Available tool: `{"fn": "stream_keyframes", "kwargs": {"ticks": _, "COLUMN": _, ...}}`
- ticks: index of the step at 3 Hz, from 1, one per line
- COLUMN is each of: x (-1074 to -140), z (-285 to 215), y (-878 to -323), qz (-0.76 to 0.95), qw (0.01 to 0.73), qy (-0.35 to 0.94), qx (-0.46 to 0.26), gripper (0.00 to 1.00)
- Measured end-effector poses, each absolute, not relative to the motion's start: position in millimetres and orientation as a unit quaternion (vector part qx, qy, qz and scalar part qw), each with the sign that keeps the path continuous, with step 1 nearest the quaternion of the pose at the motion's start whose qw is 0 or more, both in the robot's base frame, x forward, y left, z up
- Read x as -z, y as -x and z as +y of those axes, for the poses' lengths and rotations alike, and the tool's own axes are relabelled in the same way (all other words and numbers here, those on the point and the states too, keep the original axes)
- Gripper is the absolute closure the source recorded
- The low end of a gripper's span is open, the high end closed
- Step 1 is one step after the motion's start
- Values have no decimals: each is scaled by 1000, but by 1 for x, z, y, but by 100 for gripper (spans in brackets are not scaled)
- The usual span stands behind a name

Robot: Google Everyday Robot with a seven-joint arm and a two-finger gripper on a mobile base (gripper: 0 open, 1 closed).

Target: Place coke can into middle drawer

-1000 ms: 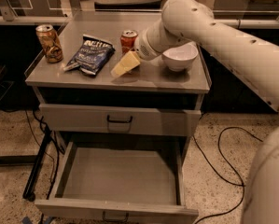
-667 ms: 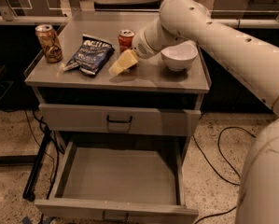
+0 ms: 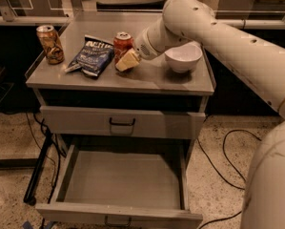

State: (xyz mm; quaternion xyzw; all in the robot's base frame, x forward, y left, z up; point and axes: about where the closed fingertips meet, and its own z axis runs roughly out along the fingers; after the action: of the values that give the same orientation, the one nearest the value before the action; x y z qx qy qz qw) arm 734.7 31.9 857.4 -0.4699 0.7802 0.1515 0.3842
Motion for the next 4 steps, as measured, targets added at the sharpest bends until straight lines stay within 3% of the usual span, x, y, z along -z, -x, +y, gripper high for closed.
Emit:
{"fn": "stream_keyframes", "kwargs": {"ticks": 2, "x": -857, "z": 32, "y": -735, "qz": 780, "qw": 384, "qy": 470, "qx": -152, "gripper": 95}}
{"fn": "stream_keyframes", "kwargs": {"ticks": 4, "x": -862, "z": 32, "y": -732, "qz": 778, "qw": 387, "qy": 471, "qx": -153, "gripper": 100}}
